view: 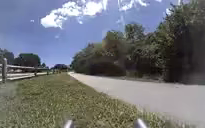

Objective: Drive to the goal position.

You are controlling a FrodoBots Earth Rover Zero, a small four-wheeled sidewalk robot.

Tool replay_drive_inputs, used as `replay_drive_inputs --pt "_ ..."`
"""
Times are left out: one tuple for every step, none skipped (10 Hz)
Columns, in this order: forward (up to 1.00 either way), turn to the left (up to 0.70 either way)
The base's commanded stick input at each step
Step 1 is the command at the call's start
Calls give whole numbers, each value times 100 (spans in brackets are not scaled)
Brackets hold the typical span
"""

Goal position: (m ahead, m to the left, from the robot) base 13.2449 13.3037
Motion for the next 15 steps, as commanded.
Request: replay_drive_inputs --pt "50 0" --pt "50 0" --pt "50 0" --pt "50 0" --pt "50 0" --pt "50 0" --pt "50 0" --pt "50 0" --pt "50 0" --pt "50 0" --pt "50 0" --pt "50 0" --pt "50 0" --pt "50 0" --pt "50 6"
